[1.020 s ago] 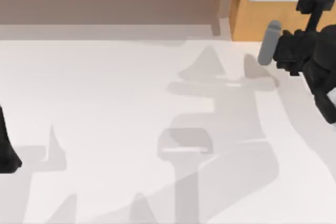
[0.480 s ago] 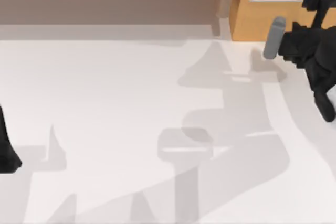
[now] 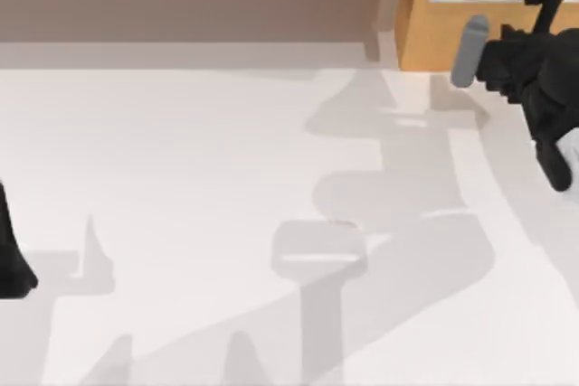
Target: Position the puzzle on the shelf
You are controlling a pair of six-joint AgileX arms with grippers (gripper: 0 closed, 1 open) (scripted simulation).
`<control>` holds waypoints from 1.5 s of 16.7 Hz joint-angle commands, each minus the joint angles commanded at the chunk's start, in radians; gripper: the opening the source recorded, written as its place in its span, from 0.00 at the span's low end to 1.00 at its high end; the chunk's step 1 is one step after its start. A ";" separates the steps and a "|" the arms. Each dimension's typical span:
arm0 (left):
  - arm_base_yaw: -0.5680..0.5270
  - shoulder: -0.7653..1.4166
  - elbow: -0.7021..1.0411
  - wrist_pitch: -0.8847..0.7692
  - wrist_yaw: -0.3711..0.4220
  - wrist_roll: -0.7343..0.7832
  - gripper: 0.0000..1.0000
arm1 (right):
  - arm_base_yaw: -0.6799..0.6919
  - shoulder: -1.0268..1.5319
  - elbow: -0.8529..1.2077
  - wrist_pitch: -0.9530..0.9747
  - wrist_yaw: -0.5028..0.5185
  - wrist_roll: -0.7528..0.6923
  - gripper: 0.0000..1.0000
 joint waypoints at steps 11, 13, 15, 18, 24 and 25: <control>0.000 0.000 0.000 0.000 0.000 0.000 1.00 | -0.003 0.011 0.023 -0.013 -0.003 0.000 0.55; 0.000 0.000 0.000 0.000 0.000 0.000 1.00 | -0.003 0.011 0.023 -0.013 -0.003 0.000 0.40; 0.000 0.000 0.000 0.000 0.000 0.000 1.00 | -0.003 0.011 0.023 -0.013 -0.003 0.000 0.25; 0.000 0.000 0.000 0.000 0.000 0.000 1.00 | -0.003 0.011 0.023 -0.013 -0.003 0.000 0.02; 0.000 0.000 0.000 0.000 0.000 0.000 1.00 | -0.003 0.011 0.023 -0.013 -0.003 0.000 0.00; 0.000 0.000 0.000 0.000 0.000 0.000 1.00 | -0.003 0.011 0.023 -0.013 -0.003 0.000 0.00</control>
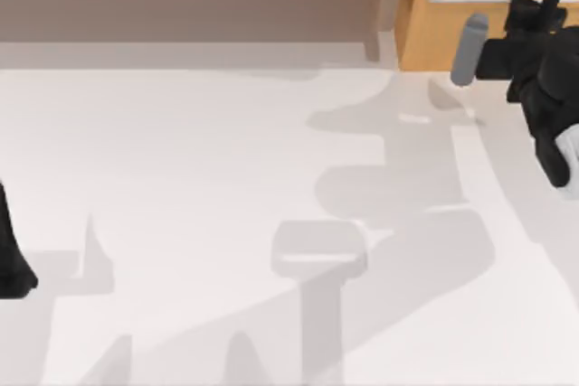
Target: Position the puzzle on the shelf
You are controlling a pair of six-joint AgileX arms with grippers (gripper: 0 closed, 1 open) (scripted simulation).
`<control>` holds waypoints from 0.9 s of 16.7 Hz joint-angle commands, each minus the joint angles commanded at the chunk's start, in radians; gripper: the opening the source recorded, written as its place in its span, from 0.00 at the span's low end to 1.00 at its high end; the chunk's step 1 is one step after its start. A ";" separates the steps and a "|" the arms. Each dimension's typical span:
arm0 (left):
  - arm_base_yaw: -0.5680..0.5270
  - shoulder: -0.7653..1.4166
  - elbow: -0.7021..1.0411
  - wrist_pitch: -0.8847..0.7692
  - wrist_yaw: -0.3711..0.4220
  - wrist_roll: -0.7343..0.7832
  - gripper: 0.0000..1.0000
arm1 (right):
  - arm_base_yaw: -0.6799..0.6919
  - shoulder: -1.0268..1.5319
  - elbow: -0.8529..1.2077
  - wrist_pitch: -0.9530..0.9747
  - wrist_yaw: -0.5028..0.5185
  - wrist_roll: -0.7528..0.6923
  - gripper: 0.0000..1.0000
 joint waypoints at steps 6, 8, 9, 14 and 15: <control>0.000 0.000 0.000 0.000 0.000 0.000 1.00 | 0.011 -0.032 -0.075 0.039 0.011 0.005 0.00; 0.000 0.000 0.000 0.000 0.000 0.000 1.00 | 0.023 -0.070 -0.167 0.087 0.019 0.010 0.00; 0.000 0.000 0.000 0.000 0.000 0.000 1.00 | 0.028 -0.084 -0.213 0.107 0.025 0.010 0.00; 0.000 0.000 0.000 0.000 0.000 0.000 1.00 | 0.039 -0.123 -0.288 0.158 0.035 0.005 0.00; 0.000 0.000 0.000 0.000 0.000 0.000 1.00 | 0.039 -0.123 -0.288 0.158 0.035 0.005 0.00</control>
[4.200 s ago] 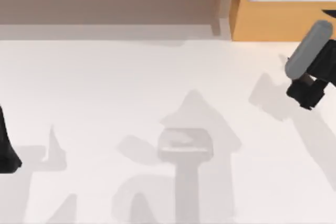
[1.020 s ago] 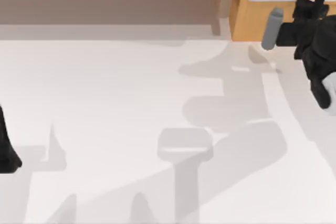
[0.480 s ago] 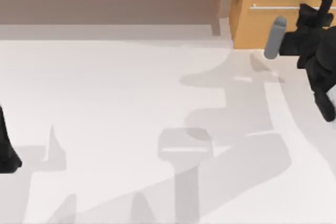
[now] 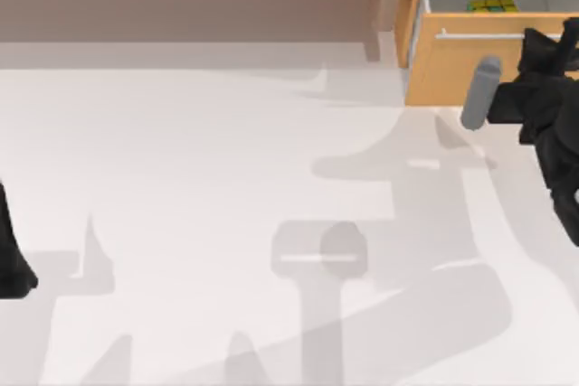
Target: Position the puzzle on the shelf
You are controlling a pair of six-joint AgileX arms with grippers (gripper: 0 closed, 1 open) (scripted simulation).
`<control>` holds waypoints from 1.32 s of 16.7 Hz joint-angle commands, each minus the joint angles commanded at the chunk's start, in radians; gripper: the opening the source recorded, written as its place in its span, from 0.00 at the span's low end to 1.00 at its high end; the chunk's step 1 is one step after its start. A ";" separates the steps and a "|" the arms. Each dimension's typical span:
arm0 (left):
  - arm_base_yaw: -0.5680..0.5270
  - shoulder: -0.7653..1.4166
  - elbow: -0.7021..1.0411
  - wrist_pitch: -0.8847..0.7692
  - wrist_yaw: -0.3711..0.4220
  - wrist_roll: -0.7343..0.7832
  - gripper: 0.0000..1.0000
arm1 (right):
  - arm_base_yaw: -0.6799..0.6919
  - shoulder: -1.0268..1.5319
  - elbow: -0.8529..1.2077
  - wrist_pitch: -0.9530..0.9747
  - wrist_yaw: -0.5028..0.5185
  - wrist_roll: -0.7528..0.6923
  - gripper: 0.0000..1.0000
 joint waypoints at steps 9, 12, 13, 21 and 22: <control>0.000 0.000 0.000 0.000 0.000 0.000 1.00 | 0.036 -0.078 -0.221 0.128 0.039 0.006 0.00; 0.000 0.000 0.000 0.000 0.000 0.000 1.00 | 0.045 -0.097 -0.260 0.158 0.047 0.002 0.00; 0.000 0.000 0.000 0.000 0.000 0.000 1.00 | 0.045 -0.097 -0.260 0.158 0.047 0.002 0.00; 0.000 0.000 0.000 0.000 0.000 0.000 1.00 | 0.086 -0.132 -0.407 0.264 0.089 0.005 0.00; 0.000 0.000 0.000 0.000 0.000 0.000 1.00 | 0.096 -0.140 -0.446 0.287 0.101 0.005 0.00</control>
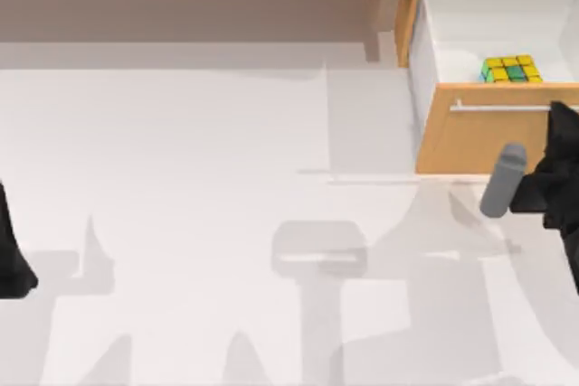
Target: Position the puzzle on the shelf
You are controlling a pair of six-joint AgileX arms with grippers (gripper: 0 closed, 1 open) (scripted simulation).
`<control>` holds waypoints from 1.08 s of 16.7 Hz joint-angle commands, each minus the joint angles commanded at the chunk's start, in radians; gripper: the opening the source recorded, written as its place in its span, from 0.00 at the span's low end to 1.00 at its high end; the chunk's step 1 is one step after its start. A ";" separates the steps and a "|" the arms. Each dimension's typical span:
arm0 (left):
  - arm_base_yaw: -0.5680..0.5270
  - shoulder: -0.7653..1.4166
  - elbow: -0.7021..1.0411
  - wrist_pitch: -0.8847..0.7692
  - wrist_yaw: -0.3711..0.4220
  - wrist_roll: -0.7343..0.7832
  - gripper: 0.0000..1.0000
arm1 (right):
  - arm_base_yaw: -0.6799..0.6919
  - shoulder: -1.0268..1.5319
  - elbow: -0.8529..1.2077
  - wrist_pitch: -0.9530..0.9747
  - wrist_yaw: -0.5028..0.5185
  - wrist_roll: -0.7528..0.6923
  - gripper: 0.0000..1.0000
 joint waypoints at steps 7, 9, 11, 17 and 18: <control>0.000 0.000 0.000 0.000 0.000 0.000 1.00 | 0.019 -0.022 -0.055 0.046 0.018 -0.002 0.08; 0.000 0.000 0.000 0.000 0.000 0.000 1.00 | 0.019 -0.022 -0.055 0.046 0.018 -0.002 0.23; 0.000 0.000 0.000 0.000 0.000 0.000 1.00 | 0.019 -0.022 -0.055 0.046 0.018 -0.002 0.38; 0.000 0.000 0.000 0.000 0.000 0.000 1.00 | 0.019 -0.022 -0.055 0.046 0.018 -0.002 0.83; 0.000 0.000 0.000 0.000 0.000 0.000 1.00 | 0.019 -0.022 -0.055 0.046 0.018 -0.002 0.90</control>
